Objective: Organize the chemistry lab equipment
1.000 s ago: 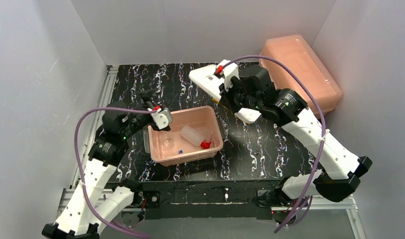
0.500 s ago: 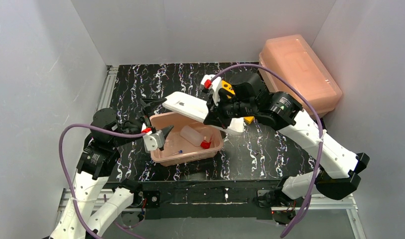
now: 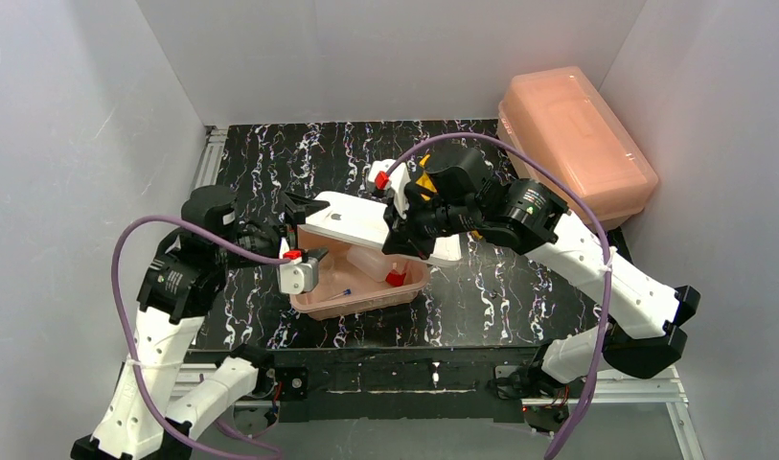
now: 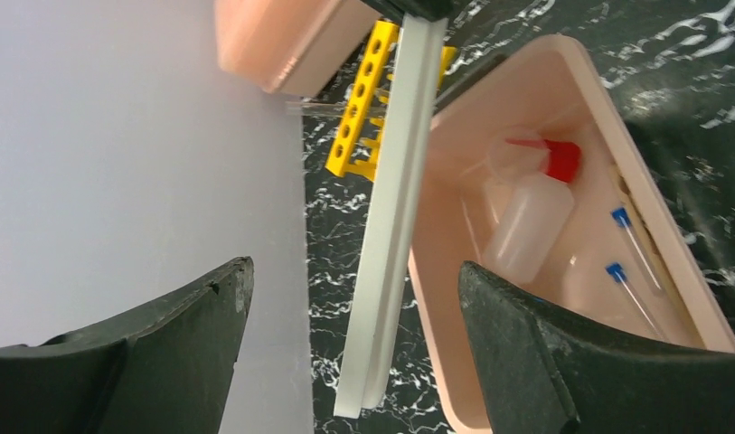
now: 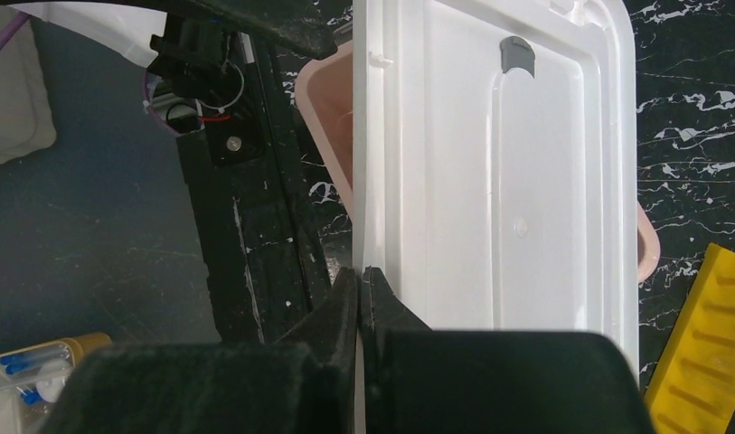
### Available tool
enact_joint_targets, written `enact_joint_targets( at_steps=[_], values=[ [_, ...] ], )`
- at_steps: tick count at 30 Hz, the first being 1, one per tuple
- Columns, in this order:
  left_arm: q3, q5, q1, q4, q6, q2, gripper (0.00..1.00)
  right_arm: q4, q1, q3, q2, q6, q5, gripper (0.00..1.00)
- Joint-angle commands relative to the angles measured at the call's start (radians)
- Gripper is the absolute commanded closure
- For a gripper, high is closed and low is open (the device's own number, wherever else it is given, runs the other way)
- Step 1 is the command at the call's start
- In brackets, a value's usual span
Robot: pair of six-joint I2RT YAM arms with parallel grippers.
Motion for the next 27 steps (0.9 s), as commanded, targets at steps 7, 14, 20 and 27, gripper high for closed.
enact_joint_targets(
  at_steps=[7, 14, 20, 27],
  values=[
    [0.109, -0.008, 0.002, -0.223, 0.092, 0.081, 0.26, 0.005, 0.028, 0.083, 0.018, -0.049, -0.016, 0.99],
    [0.117, -0.016, 0.003, -0.244, 0.104, 0.099, 0.45, -0.004, 0.046, 0.098, 0.022, -0.057, -0.005, 0.99],
    [0.124, -0.012, 0.003, -0.204, 0.031, 0.096, 0.89, 0.011, 0.052, 0.082, 0.010, -0.062, 0.036, 0.99],
    [0.115, -0.013, 0.001, -0.155, -0.042, 0.086, 0.99, 0.082, 0.051, 0.104, -0.011, -0.110, 0.168, 0.49]
  ],
)
